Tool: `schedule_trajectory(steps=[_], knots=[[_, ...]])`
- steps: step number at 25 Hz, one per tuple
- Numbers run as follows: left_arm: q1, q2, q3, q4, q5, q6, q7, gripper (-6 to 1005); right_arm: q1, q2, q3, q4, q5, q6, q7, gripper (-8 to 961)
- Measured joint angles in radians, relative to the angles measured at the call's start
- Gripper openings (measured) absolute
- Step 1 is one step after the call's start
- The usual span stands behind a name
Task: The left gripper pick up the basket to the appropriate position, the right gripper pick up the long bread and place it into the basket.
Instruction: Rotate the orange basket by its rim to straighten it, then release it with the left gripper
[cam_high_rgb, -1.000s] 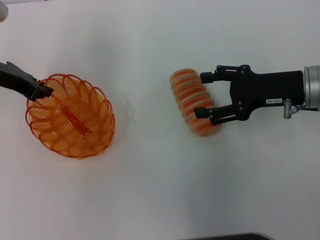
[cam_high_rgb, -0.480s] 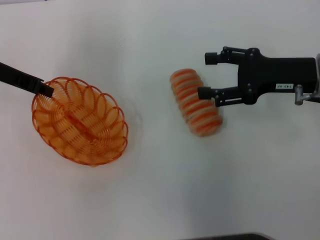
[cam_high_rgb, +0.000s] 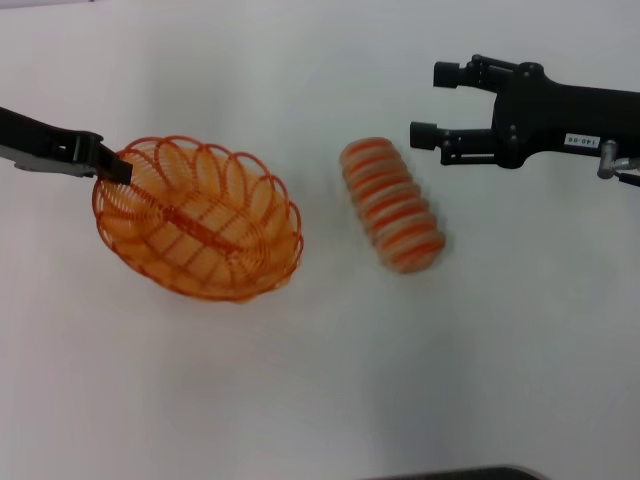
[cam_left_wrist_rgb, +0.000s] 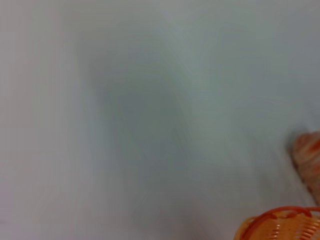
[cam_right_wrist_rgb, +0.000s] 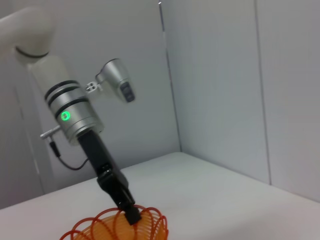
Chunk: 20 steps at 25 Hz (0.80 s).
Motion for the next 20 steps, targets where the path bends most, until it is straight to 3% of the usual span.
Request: schedule_trajectory(steps=[8, 15, 20], knots=[[0.047, -0.025, -0.056, 0.008, -0.024, -0.032, -0.051, 78, -0.016, 0.003, 0.017, 0.023, 0.071, 0.046, -0.007, 915], [0.122, -0.093, -0.116, 0.106, -0.064, -0.088, -0.081, 77, -0.022, 0.005, 0.023, 0.075, 0.140, 0.106, -0.078, 913], [0.141, -0.110, -0.108, 0.127, -0.072, -0.129, -0.101, 77, -0.029, 0.005, 0.029, 0.114, 0.193, 0.116, -0.138, 912]])
